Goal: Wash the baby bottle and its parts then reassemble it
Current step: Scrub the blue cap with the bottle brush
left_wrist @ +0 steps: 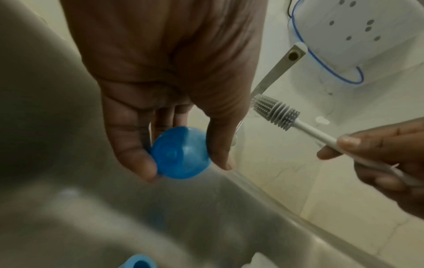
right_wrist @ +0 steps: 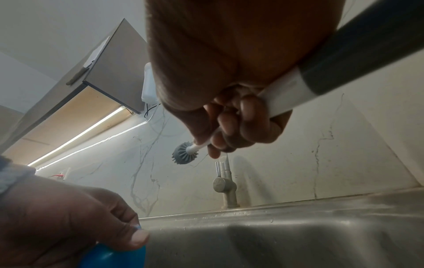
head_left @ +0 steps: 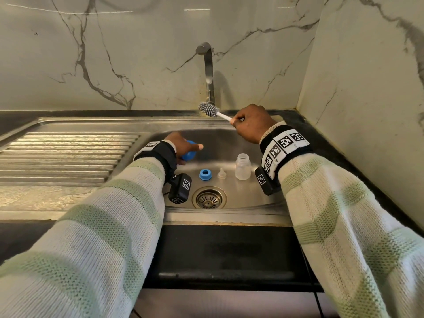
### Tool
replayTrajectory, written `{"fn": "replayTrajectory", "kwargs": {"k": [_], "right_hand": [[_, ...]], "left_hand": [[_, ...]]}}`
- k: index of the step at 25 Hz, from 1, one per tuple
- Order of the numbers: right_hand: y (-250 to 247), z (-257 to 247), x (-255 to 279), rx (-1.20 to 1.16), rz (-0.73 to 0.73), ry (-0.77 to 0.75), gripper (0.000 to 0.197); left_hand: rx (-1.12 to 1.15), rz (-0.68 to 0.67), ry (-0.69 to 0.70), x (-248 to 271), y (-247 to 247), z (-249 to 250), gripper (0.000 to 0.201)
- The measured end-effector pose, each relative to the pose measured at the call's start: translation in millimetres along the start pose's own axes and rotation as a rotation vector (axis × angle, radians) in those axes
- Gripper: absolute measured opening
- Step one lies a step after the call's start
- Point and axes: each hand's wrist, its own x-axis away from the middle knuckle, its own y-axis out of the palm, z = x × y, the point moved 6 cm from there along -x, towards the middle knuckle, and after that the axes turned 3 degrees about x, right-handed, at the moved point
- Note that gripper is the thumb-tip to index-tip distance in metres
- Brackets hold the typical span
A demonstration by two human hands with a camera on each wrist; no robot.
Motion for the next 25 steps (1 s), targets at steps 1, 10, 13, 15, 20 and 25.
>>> {"fn": "replayTrajectory", "kwargs": {"k": [1, 10, 13, 15, 20, 25], "right_hand": [[1.5, -0.1, 0.2, -0.002, -0.004, -0.001, 0.025], [19.2, 0.1, -3.4, -0.004, -0.045, 0.0, 0.023], [23.1, 1.0, -5.9, 0.014, -0.057, -0.007, 0.023], [25.3, 2.3, -7.6, 0.017, -0.065, -0.011, 0.023], [32.5, 4.6, -11.5, 0.01, -0.08, -0.027, 0.023], [39.4, 8.2, -13.7, -0.001, -0.099, -0.013, 0.022]], "left_hand": [[-0.071, 0.007, 0.003, -0.7, 2.0, -2.1, 0.069], [-0.435, -0.176, -0.086, -15.3, 40.8, -26.6, 0.043], [-0.589, -0.151, -0.099, -59.4, 45.9, -44.0, 0.072], [-0.652, -0.189, -0.123, -95.8, 57.2, -61.1, 0.072], [-0.728, -0.252, -0.095, -81.3, 61.1, -54.6, 0.039], [-0.797, -0.274, -0.073, -72.8, 63.9, -50.8, 0.036]]}}
